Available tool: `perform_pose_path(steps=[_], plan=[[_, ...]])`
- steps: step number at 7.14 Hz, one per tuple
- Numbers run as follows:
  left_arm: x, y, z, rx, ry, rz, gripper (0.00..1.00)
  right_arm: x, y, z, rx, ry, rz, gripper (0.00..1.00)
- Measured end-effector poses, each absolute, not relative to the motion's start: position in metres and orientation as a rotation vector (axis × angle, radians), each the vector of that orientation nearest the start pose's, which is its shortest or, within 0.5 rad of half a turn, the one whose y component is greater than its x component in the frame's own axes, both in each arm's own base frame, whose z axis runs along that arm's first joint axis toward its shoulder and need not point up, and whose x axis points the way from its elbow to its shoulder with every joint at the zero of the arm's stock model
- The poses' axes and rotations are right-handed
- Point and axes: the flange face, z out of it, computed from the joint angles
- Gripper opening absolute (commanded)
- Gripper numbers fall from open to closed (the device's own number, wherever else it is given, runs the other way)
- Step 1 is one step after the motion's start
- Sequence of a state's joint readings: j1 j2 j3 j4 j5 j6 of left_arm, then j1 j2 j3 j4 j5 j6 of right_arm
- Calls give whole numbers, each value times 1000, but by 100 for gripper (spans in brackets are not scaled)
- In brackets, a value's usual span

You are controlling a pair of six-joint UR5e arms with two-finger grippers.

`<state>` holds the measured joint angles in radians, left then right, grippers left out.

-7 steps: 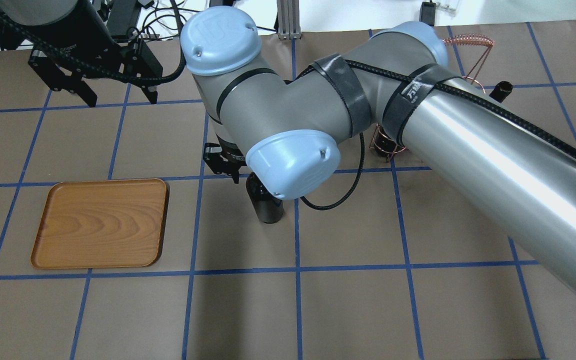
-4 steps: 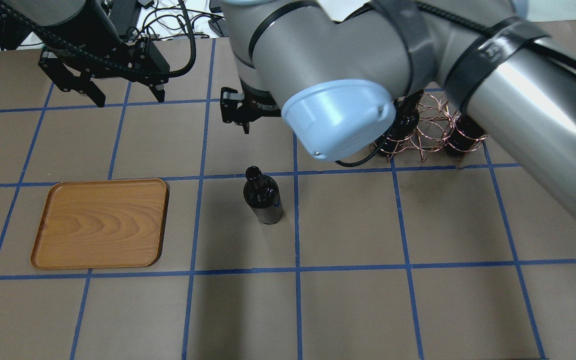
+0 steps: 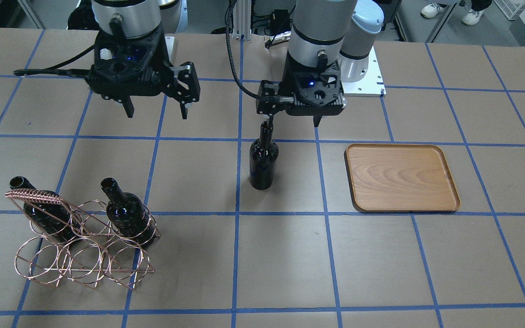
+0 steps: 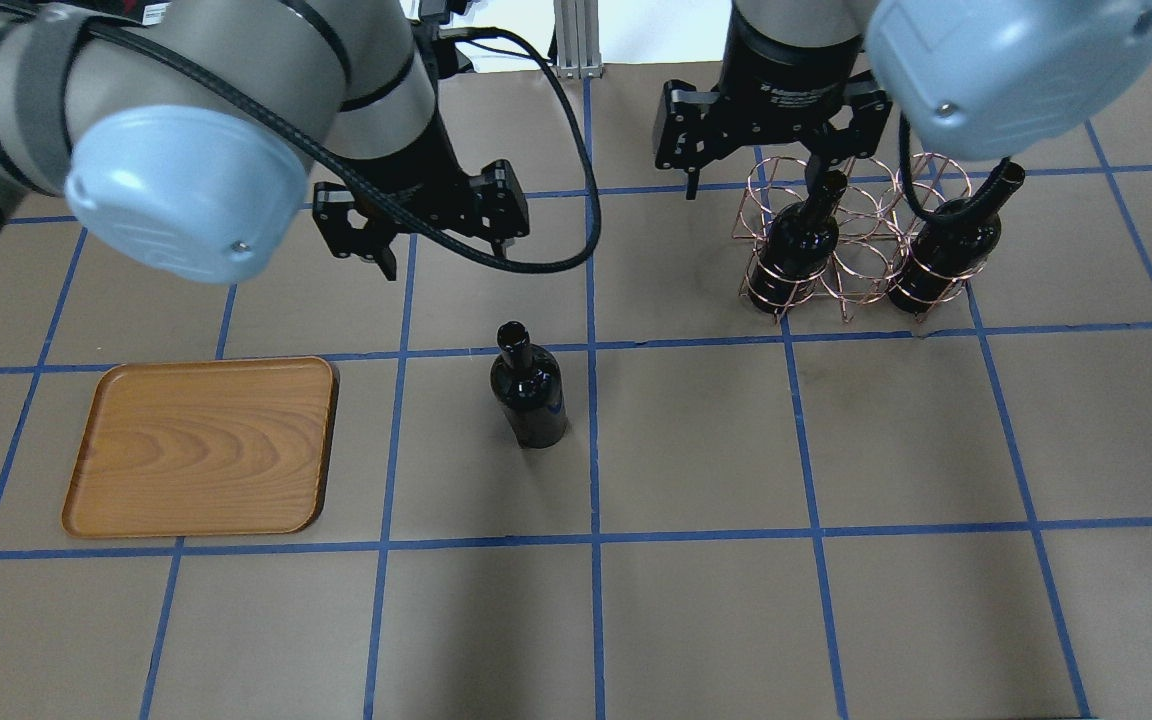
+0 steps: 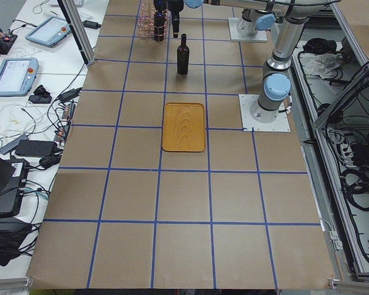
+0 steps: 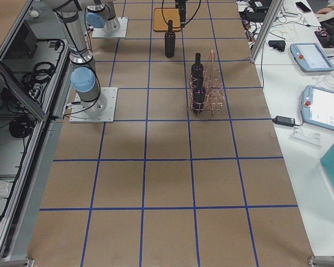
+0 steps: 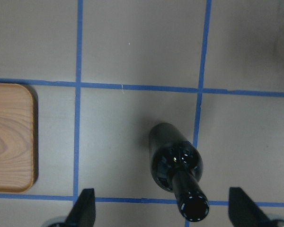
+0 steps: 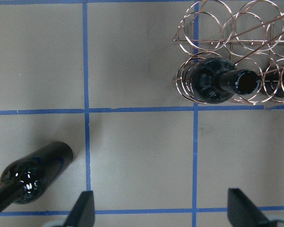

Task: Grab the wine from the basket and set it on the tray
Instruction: 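Lower the left gripper onto the standing bottle's neck while the right arm withdraws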

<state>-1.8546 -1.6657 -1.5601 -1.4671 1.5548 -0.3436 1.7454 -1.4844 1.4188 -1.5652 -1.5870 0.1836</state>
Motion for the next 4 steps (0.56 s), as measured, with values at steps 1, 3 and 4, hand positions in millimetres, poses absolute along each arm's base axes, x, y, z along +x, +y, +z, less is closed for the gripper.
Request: perform_pose_path(steps=[1, 3, 4], plan=[[-296, -465, 437, -71, 3155, 12, 100, 196, -511, 518, 45, 3145, -76, 100], [-303, -455, 403, -52, 3138, 79, 89, 167, -516, 522, 106, 3145, -78, 100], [-303, -453, 395, -49, 3138, 81, 82, 163, -516, 523, 115, 3146, -79, 100]])
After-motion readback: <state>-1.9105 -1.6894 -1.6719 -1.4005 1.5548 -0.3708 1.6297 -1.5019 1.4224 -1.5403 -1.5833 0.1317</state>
